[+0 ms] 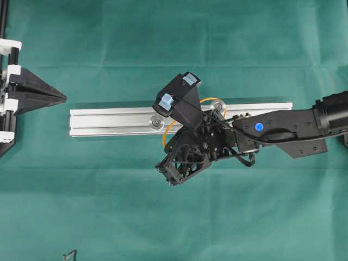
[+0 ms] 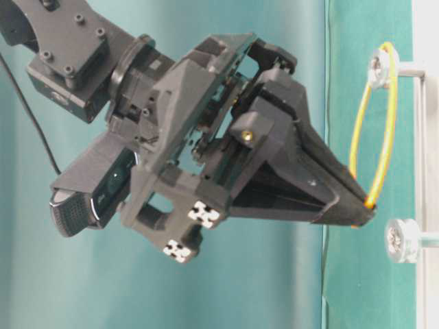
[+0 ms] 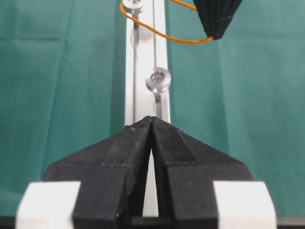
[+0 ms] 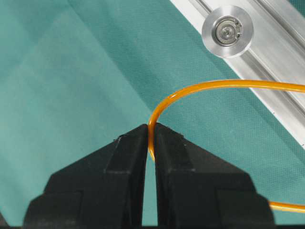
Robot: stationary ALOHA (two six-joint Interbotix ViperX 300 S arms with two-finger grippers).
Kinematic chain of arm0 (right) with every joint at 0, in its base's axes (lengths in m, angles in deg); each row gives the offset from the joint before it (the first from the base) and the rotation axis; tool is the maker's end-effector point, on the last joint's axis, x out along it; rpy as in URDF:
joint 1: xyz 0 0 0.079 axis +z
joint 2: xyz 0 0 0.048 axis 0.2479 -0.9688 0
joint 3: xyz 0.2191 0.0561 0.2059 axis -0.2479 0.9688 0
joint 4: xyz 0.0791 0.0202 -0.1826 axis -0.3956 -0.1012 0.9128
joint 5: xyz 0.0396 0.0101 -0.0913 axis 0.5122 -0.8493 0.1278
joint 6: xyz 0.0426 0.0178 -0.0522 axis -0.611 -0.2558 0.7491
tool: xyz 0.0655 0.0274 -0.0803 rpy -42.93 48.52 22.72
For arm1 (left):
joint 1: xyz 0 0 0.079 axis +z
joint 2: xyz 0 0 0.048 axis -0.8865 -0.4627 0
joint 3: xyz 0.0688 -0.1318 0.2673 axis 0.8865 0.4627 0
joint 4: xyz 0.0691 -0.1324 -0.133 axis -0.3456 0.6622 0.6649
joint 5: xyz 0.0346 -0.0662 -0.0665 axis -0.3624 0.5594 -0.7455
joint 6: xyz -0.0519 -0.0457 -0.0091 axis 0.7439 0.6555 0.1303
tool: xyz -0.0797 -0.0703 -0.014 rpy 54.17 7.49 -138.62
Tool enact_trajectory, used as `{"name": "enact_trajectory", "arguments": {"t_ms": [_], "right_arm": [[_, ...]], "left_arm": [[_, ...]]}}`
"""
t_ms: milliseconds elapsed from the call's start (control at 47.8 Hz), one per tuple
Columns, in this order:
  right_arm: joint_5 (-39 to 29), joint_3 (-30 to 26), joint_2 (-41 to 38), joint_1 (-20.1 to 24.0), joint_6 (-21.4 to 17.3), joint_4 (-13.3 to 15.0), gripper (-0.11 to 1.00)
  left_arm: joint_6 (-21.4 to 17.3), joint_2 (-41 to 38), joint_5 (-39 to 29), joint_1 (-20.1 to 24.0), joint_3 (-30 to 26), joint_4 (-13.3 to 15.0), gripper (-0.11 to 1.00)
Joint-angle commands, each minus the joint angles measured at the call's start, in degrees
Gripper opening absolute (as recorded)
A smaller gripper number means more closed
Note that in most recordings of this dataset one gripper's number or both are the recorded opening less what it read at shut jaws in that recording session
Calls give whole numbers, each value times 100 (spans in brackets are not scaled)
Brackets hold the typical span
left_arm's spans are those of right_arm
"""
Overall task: Hook the rubber onto the shaft.
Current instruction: 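Stretch the band leftward toward the left metal knob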
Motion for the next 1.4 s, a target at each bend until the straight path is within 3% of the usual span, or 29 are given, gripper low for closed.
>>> {"name": "enact_trajectory", "arguments": {"t_ms": [0,293,837,1172,1381], "right_arm": [[62,-220,53,-53,-79,9,7],[62,-352,-88,-220,-422,35,7],[62,-703,-422,-466,-782,378,7],[70,-703,-475,-519,-826,404,7],[202,-703,-545,-545,-1099,404,7]], "left_arm": [[-9,-44,26,9,-193,-18,0],[-9,-44,26,9,-211,-18,0],[0,-44,26,9,-229,-18,0],[0,-44,26,9,-229,-18,0],[0,-44,26,9,-229,-18,0]]}}
